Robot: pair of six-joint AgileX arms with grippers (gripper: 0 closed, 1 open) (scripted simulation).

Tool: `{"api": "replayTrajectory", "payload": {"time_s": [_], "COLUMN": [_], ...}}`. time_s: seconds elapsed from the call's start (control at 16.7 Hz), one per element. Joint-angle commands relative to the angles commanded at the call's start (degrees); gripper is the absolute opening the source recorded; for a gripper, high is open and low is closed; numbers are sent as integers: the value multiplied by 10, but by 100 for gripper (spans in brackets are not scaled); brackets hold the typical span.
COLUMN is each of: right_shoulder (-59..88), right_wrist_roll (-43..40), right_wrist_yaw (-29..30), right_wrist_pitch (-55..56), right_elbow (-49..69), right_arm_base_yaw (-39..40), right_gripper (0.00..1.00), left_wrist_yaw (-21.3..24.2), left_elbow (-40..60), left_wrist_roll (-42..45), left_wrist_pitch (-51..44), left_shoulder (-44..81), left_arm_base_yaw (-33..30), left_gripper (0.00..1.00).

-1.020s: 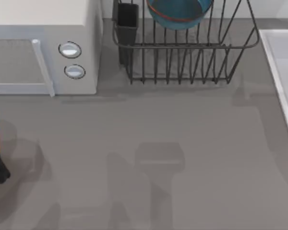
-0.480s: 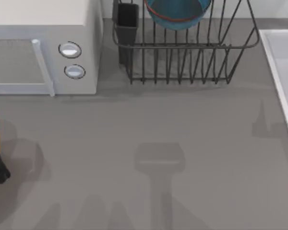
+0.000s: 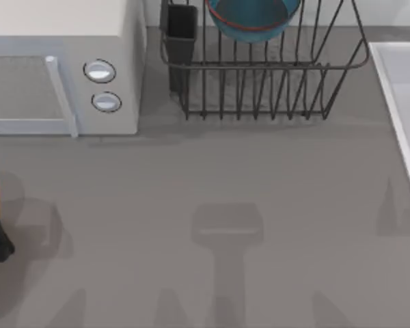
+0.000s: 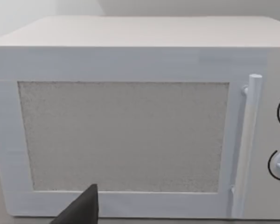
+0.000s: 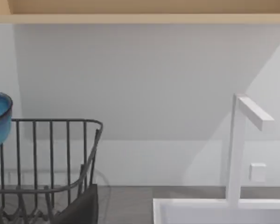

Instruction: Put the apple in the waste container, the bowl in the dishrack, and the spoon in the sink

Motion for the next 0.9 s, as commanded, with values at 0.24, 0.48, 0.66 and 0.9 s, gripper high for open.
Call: {"api": "replayTrajectory", "payload": {"time_s": [0.24,0.48,0.66,0.9], "right_shoulder": [-88,-116,-116,-94], "right_wrist_roll": [1,1,1,-6], "right_wrist_yaw": [-40,-54,-54,-54], "right_wrist_pitch": [-65,-85,-85,-103], "right_elbow": [-70,-91,-91,-73], "right_arm_base_yaw": [-42,-57,-57,-58], "right_gripper": [100,100,100,100], "left_wrist_yaw": [0,0,0,0], "left_elbow": [0,0,0,0], "left_wrist_roll": [0,0,0,0], "left_wrist_pitch": [0,0,0,0], "left_shoulder": [0,0,0,0], "left_arm_base_yaw": [0,0,0,0], "left_gripper": [100,100,100,100]}}
